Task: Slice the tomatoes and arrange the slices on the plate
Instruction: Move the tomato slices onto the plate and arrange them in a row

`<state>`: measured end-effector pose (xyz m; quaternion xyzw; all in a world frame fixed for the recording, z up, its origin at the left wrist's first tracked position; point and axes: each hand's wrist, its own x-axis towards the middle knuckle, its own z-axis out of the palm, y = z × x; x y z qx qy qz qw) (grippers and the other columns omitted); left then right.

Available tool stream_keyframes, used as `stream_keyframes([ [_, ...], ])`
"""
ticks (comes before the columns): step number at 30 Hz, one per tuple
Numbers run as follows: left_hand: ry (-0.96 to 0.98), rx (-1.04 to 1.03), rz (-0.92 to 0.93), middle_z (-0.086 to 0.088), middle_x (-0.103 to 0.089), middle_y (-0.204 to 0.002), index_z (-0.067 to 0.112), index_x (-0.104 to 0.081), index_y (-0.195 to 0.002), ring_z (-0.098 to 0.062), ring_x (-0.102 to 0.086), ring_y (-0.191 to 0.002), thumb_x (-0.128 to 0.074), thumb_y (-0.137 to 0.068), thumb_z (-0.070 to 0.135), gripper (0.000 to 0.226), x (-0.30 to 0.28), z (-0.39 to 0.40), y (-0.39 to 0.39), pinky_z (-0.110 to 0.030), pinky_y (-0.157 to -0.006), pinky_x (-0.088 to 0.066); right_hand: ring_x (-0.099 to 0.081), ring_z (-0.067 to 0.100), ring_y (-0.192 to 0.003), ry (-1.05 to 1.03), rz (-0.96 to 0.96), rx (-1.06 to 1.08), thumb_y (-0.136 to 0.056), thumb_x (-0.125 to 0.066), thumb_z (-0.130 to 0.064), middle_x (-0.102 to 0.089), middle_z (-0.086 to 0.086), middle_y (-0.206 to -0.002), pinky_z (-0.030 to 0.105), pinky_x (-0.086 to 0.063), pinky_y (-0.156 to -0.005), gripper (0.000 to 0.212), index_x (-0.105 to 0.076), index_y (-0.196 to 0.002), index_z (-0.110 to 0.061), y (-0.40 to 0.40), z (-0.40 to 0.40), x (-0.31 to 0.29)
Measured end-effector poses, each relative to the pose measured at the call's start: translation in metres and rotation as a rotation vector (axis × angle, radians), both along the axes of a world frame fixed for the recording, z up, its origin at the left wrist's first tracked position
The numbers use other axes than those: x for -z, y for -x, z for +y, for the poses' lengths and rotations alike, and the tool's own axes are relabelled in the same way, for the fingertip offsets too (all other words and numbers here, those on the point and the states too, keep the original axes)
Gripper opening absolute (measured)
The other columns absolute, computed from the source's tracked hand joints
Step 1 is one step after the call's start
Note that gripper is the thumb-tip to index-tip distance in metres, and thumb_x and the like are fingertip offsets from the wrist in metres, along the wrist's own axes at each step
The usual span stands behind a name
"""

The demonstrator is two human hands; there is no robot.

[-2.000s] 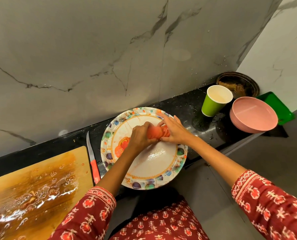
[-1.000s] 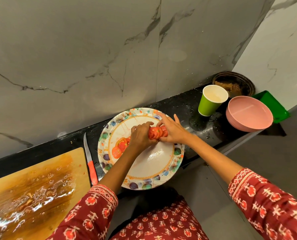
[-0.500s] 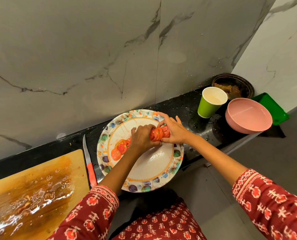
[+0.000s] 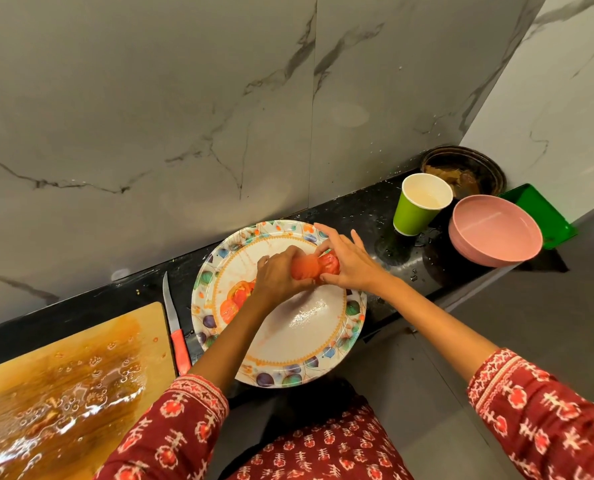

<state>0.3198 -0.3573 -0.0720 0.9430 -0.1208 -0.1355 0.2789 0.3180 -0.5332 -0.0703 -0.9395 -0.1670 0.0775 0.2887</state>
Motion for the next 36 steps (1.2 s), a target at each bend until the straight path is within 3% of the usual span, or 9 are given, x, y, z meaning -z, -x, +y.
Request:
stream_keyframes([
  [7, 0.147, -0.053, 0.026, -0.003, -0.056, -0.120, 0.022, -0.047, -0.119, -0.023, -0.054, -0.108, -0.074, -0.073, 0.041, 0.056, 0.005, 0.010, 0.000, -0.044, -0.095, -0.045, -0.032, 0.019, -0.135, 0.058, -0.014, -0.025, -0.079, -0.071, -0.030, -0.054, -0.001, -0.125, 0.055, 0.008, -0.115, 0.095, -0.008, -0.148, -0.017, 0.001, 0.010, -0.001],
  [15, 0.149, -0.043, 0.008, -0.003, -0.056, -0.122, 0.022, -0.047, -0.119, -0.022, -0.053, -0.109, -0.073, -0.073, 0.044, 0.057, 0.005, 0.013, 0.000, -0.043, -0.096, -0.043, -0.034, 0.021, -0.134, 0.094, -0.030, -0.018, -0.081, -0.068, -0.034, -0.056, 0.001, -0.124, 0.058, 0.011, -0.113, 0.089, -0.010, -0.148, -0.018, 0.001, 0.010, -0.003],
  [23, 0.150, -0.041, 0.004, -0.003, -0.055, -0.123, 0.021, -0.047, -0.121, -0.022, -0.052, -0.111, -0.072, -0.075, 0.041, 0.056, 0.006, 0.013, 0.001, -0.038, -0.097, -0.042, -0.045, 0.017, -0.121, 0.116, -0.135, 0.022, -0.083, -0.062, -0.017, -0.061, -0.003, -0.105, 0.057, 0.010, -0.113, 0.073, -0.023, -0.145, -0.014, 0.003, 0.012, 0.001],
  [29, 0.160, -0.044, -0.020, -0.004, -0.056, -0.123, 0.019, -0.047, -0.121, -0.022, -0.052, -0.110, -0.072, -0.074, 0.042, 0.058, 0.007, 0.014, 0.002, -0.040, -0.099, -0.039, -0.046, 0.017, -0.119, 0.119, -0.155, 0.037, -0.081, -0.063, -0.015, -0.063, -0.003, -0.100, 0.057, 0.009, -0.114, 0.075, -0.023, -0.145, -0.013, 0.001, 0.018, 0.005],
  [36, 0.153, -0.036, -0.029, -0.003, -0.056, -0.121, 0.021, -0.047, -0.120, -0.022, -0.052, -0.110, -0.072, -0.076, 0.038, 0.054, 0.005, 0.016, 0.003, -0.041, -0.101, -0.035, -0.051, 0.014, -0.114, -0.067, -0.073, 0.167, -0.081, -0.064, -0.013, -0.068, -0.006, -0.088, 0.056, 0.005, -0.113, 0.068, -0.030, -0.139, -0.018, -0.008, 0.008, -0.012],
])
